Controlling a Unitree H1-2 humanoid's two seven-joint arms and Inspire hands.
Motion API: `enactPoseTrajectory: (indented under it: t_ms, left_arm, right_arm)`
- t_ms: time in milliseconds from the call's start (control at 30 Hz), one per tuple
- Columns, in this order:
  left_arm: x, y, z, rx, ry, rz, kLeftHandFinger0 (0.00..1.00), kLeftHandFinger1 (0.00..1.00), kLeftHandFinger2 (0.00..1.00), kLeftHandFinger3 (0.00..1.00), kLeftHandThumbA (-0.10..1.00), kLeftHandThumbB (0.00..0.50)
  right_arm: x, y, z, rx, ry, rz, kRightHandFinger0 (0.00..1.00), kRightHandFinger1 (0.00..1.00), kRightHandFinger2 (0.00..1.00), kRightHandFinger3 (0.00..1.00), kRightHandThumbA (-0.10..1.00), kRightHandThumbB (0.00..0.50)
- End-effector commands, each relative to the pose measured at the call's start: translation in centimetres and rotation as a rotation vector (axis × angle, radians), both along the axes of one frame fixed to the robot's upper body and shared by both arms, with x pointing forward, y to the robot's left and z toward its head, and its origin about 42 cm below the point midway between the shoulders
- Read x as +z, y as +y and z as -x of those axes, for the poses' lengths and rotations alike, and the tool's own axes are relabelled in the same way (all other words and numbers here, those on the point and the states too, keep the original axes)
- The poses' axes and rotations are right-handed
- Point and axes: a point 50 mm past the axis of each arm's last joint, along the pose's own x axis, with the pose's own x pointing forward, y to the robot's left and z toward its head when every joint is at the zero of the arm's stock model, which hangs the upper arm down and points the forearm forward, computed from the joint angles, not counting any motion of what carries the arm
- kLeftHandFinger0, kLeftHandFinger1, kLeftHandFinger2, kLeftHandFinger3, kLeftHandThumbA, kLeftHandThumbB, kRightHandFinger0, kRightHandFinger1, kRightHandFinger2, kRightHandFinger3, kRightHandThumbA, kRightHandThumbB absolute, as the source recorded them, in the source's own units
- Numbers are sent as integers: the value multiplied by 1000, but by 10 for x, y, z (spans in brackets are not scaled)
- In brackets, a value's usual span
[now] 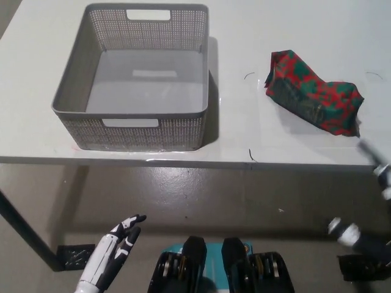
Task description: Use the right hand to pick up a bag of coffee beans on the right hand side and place it into a container on the left hand side
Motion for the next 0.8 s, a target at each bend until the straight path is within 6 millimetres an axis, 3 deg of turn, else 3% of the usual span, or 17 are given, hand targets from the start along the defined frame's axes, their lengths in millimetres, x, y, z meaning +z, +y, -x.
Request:
enactPoseTrajectory:
  t_ms: [0,100,133,167,200,333,433,600,767]
  left_arm:
    - [11,-4,4,-16,-47,-12,1000,1000,1000,1000,1000,273]
    - [8,-5,7,-11,-33,9,1000,1000,1000,1000,1000,288]
    - [8,-5,7,-11,-31,9,1000,1000,1000,1000,1000,289]
    - [7,-5,8,-11,-31,12,1000,1000,1000,1000,1000,288]
    - [7,-5,7,-10,-31,13,1000,1000,1000,1000,1000,287]
    - [4,-4,9,-4,-31,15,1000,1000,1000,1000,1000,286]
    - [2,-4,11,-4,-26,16,1000,1000,1000,1000,1000,278]
    - [-1,-4,13,3,-21,32,1000,1000,1000,1000,1000,277]
    - [-3,-4,17,12,-18,37,1000,1000,1000,1000,1000,274]
  right_arm:
    - [63,-15,-25,-61,-69,129,1000,1000,1000,1000,846,448]
    - [101,-25,-62,-38,-75,176,1000,1000,1000,1000,833,446]
    - [103,-25,-63,-37,-73,178,1000,1000,1000,1000,833,446]
    - [121,-26,-84,-35,-76,204,1000,1000,1000,1000,883,461]
    - [126,-26,-89,-37,-76,213,1000,1000,1000,1000,894,464]
    - [174,-11,-138,-24,-76,280,1000,1000,1000,1000,913,466]
    - [201,0,-172,-20,-28,313,1000,1000,1000,1000,833,468]
    - [222,22,-226,-60,98,406,1000,1000,1000,1000,807,489]
    - [227,40,-266,-70,215,481,1000,1000,1000,1000,828,500]
